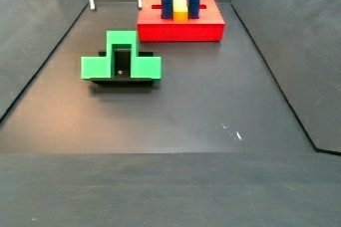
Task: Pick up the green object. Move up. Place the green object on the fixture. Regrasp the green object. Move to above the board. Insert the green object.
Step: Regrasp the green object.
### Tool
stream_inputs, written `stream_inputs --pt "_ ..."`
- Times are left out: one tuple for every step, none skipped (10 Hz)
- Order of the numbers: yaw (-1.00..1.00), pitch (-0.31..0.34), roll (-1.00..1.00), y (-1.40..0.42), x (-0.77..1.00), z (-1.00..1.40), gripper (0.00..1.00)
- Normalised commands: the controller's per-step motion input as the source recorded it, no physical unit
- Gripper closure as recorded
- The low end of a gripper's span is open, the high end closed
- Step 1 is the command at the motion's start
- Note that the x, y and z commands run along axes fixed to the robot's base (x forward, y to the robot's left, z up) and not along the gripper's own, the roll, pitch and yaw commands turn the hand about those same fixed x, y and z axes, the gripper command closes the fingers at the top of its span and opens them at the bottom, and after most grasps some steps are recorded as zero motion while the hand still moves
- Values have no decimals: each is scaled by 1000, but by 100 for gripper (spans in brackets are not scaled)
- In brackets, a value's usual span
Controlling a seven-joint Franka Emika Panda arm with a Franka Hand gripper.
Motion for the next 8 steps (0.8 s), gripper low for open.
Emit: stream_inputs --pt "194 0 654 -217 129 -263 0" --pt "180 0 57 -191 194 -243 0" --pt "140 0 -114 -123 160 -209 0" --pt "3 0 -114 -146 217 -77 0" --pt "-23 0 89 -117 260 -49 0" --pt "-206 51 531 -103 323 -29 0" --pt "-289 117 803 -46 237 -54 0" --pt "-440 160 851 -3 129 -134 0"
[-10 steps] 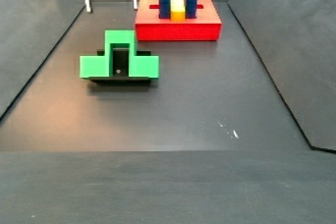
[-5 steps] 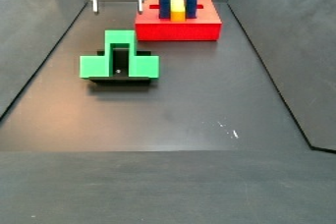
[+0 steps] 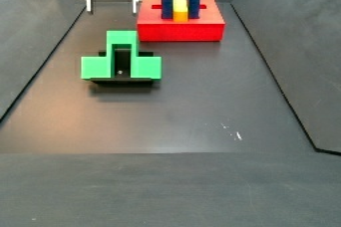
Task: Pick up the green object. Move up. Place the green object on the fixture. Regrasp the green object. Move to above the board. Insert the green object.
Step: Regrasp the green object.
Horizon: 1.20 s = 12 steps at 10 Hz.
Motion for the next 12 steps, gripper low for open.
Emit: stream_inputs --pt "-66 43 186 0 0 0 0" --pt "0 0 0 0 0 -120 0" --pt "40 0 0 0 0 -291 0" --pt "46 0 0 23 0 -371 0" --pt "23 0 0 9 6 -334 0" --pt "11 0 0 9 6 -283 0" --pt "49 0 40 43 0 -300 0" --pt "29 0 146 83 -11 -326 0" --pt "0 0 197 180 -177 -326 0" --pt "0 0 131 169 -180 -263 0" --pt "0 0 26 83 -91 -169 0" --pt "0 0 0 0 0 -43 0"
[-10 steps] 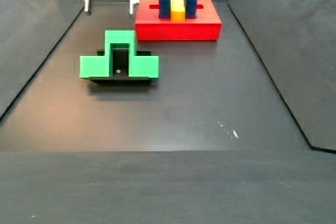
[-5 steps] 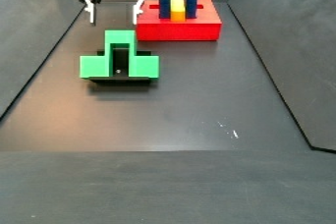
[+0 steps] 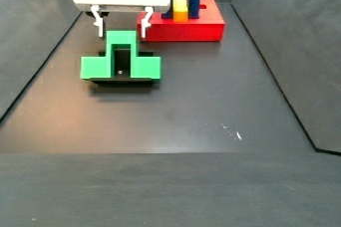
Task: Pick up the green object. Move up. Place the green object on the fixture. Regrasp the green object. Move to above the board. Insert the green object.
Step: Regrasp the green object.
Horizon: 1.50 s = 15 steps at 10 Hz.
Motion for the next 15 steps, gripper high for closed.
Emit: stream_inputs --pt "46 0 3 0 0 -31 0" --pt "29 0 11 0 0 -80 0" --pt "0 0 29 0 66 -263 0" --pt "0 0 0 0 34 -214 0" --pt "0 0 0 0 20 -63 0" --pt "0 0 0 0 0 -49 0" --pt "0 0 23 109 43 -171 0" --pt "0 0 0 0 0 0 0" --pt "0 0 0 0 0 0 100" --pt "0 0 0 0 0 0 100" --pt "0 0 0 0 0 0 100" --pt "0 0 0 0 0 0 100" --pt "0 0 0 0 0 0 100" --pt "0 0 0 0 0 0 100" --pt "0 0 0 0 0 0 100"
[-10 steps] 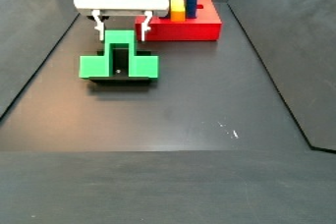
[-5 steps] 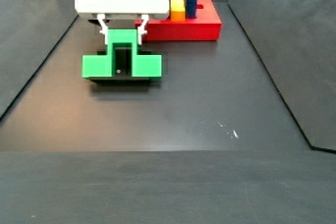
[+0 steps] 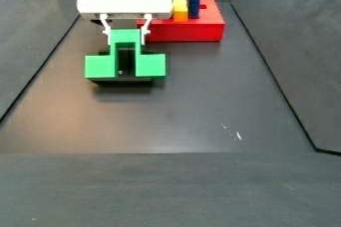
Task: Pick up the green object. Move up. Place the green object on the fixture. Regrasp the green object. Move to above the board. Insert the green object.
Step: Regrasp the green object, then move to above the board.
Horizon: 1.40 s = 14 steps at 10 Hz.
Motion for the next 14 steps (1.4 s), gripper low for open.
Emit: stream_inputs --pt "0 0 0 0 0 0 100" --pt "0 0 0 0 0 0 100" --pt "0 0 0 0 0 0 100" --pt "0 0 0 0 0 0 100" --pt "0 0 0 0 0 0 100" --pt "0 0 0 0 0 0 100" --pt "0 0 0 0 0 0 100" --pt "0 0 0 0 0 0 100" --pt "0 0 0 0 0 0 100" --pt "0 0 0 0 0 1400 100" --pt "-47 -32 -7 -21 20 1400 100" --pt "-58 -27 -61 -24 -4 1400 100" --pt "-53 -19 -39 -11 -6 1400 100" --pt "-44 36 -35 -27 1 1400 100"
